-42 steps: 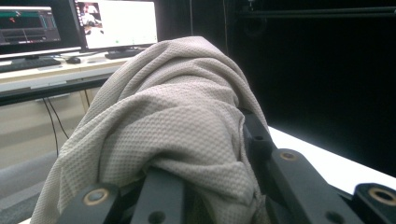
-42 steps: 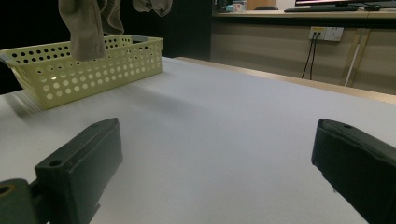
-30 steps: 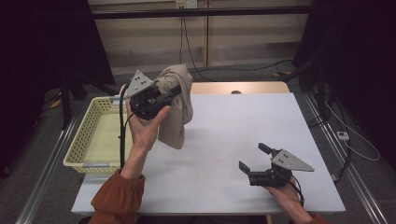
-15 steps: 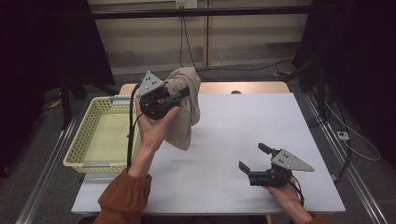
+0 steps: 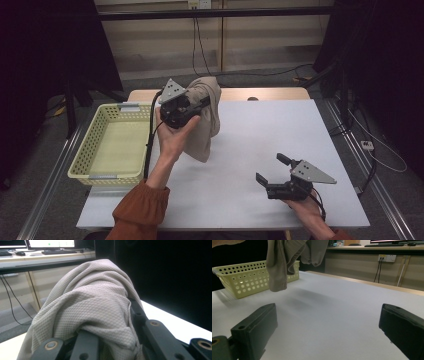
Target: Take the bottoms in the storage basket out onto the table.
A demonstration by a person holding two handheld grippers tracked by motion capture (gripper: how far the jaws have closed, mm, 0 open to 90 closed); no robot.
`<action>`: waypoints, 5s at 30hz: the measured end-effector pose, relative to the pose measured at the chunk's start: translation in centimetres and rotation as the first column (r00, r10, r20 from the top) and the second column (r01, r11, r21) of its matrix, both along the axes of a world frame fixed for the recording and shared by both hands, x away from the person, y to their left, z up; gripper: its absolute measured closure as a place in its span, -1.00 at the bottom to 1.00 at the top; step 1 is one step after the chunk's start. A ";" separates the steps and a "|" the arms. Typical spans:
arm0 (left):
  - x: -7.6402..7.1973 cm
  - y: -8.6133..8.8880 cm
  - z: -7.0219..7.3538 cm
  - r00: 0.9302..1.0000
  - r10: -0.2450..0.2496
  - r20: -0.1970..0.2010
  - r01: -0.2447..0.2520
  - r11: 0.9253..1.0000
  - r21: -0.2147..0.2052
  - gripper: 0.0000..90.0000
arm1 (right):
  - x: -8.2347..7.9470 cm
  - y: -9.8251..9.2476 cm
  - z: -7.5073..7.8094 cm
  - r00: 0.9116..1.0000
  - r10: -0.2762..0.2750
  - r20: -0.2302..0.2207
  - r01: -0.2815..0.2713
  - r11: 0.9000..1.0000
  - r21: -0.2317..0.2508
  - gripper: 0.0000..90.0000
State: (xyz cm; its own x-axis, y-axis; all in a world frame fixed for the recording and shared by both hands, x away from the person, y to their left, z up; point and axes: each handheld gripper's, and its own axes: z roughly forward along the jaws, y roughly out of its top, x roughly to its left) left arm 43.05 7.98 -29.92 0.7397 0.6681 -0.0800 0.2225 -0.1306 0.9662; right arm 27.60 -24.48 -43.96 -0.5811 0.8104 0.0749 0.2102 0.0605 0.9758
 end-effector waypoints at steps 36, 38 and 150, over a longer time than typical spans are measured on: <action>3.1 -0.9 -6.4 0.987 0.060 -0.151 -0.045 0.994 0.099 0.65 | 0.0 0.0 0.0 1.000 0.002 -0.003 -0.002 1.000 0.001 -0.96; 3.2 -0.9 -6.7 0.986 0.059 -0.156 -0.042 0.993 0.108 0.65 | 0.0 0.0 0.0 1.000 0.002 -0.002 -0.002 1.000 0.000 -0.96; 5.3 -2.2 -11.6 0.952 0.093 -0.290 -0.015 0.966 0.258 -0.81 | 0.3 -0.3 -0.2 1.000 -0.001 -0.013 0.001 1.000 0.014 -0.96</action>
State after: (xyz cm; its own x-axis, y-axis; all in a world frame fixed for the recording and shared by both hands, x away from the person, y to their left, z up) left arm 48.33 5.74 -41.56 0.6699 0.7333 -0.1163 0.5080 -0.3384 0.7921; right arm 27.88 -24.80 -44.19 -0.5790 0.8099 0.0938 0.2229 0.0466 0.9737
